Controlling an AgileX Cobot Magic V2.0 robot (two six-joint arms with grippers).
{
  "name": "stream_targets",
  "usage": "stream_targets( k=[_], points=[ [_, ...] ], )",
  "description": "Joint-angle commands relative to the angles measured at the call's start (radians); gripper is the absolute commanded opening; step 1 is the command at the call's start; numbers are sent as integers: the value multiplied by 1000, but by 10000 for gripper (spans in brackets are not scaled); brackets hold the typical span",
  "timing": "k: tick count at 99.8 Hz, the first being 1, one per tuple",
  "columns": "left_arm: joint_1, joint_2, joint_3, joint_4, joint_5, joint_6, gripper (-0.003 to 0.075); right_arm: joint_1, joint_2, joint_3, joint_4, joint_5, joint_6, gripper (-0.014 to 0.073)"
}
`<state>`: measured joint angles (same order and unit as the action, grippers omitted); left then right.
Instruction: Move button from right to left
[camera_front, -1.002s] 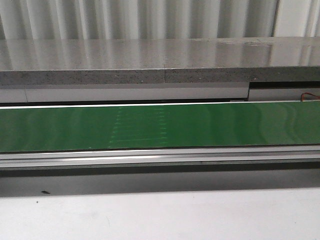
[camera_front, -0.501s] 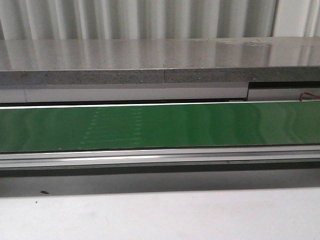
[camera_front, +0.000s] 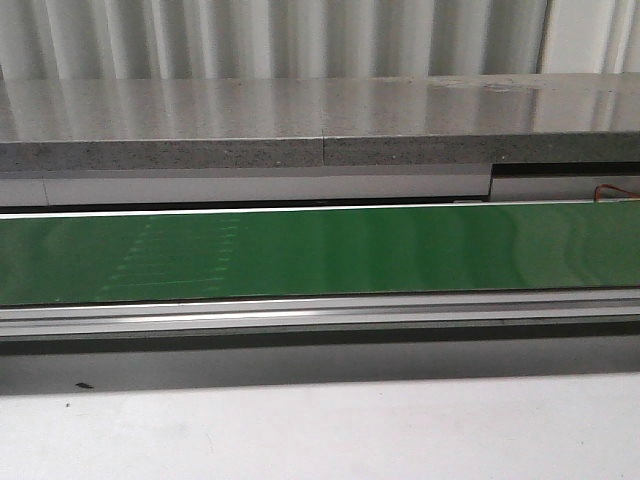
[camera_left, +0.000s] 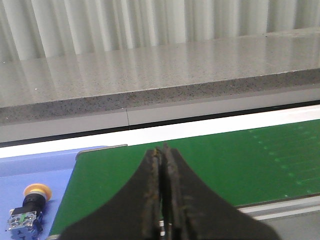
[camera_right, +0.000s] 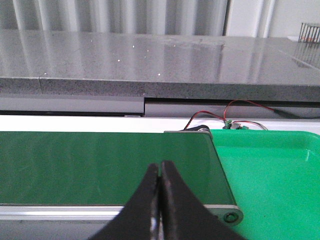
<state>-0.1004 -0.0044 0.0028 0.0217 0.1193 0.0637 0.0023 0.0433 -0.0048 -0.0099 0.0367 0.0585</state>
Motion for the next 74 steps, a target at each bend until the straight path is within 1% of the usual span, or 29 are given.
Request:
stream_targets(
  k=[1, 74],
  points=[
    [-5, -31, 38, -7, -78, -8, -21, -9, -75, 12, -12, -86, -7, -68],
    [-5, -31, 38, -7, -78, -8, -21, -11, -73, 12, -12, -70, -7, -68]
  ],
)
